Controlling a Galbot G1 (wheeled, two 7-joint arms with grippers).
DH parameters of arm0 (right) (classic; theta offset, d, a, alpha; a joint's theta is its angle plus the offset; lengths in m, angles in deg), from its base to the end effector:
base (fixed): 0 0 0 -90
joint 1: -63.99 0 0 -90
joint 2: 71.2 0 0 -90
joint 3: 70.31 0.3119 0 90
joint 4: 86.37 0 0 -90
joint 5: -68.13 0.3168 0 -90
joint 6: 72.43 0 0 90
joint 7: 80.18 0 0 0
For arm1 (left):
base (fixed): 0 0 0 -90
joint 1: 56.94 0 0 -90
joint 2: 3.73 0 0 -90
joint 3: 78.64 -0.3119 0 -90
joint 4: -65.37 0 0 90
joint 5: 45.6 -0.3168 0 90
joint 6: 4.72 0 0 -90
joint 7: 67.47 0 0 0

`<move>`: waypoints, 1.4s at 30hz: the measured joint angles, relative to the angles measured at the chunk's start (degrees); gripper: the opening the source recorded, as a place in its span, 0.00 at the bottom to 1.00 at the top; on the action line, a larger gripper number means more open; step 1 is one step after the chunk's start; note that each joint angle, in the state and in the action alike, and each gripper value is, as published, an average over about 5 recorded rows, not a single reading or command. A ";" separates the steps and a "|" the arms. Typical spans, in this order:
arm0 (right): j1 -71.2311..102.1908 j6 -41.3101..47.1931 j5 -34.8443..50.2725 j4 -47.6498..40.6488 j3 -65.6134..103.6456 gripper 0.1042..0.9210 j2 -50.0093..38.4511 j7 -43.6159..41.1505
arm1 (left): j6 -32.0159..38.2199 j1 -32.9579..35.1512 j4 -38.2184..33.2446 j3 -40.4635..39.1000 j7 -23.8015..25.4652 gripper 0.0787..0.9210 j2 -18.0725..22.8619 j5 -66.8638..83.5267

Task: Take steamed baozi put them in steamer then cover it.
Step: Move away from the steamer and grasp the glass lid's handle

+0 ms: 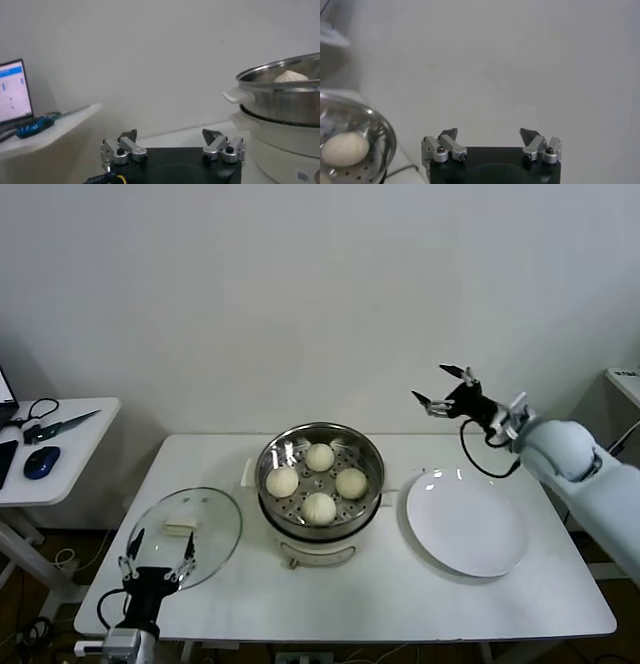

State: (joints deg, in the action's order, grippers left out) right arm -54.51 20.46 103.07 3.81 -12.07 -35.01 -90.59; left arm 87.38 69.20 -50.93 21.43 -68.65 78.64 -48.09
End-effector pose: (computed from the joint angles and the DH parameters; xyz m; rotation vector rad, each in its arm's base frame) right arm 0.3885 -0.1525 -0.1511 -0.7321 2.9735 -0.6446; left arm 0.1294 0.0720 -0.2969 0.1413 -2.9927 -0.3779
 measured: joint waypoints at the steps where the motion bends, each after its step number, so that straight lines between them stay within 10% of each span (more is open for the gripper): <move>1: 3.84 -1.41 -0.70 0.07 3.78 0.88 1.18 0.13 | 0.56 -0.08 0.17 0.05 -0.02 0.88 -0.07 -0.18; 17: 52.20 -22.97 -9.96 1.14 35.77 0.88 20.81 2.50 | 10.33 -0.92 5.61 0.80 -9.00 0.88 -2.66 -19.60; 42: 63.49 -29.65 -15.20 4.30 40.79 0.88 35.61 5.37 | 5.20 -11.98 27.44 -1.32 -21.84 0.88 -8.73 -69.67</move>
State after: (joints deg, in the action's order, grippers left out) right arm 8.98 -9.19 87.87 8.11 28.72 0.60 -85.23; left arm 92.58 57.22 -23.49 20.11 -90.49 69.91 -117.75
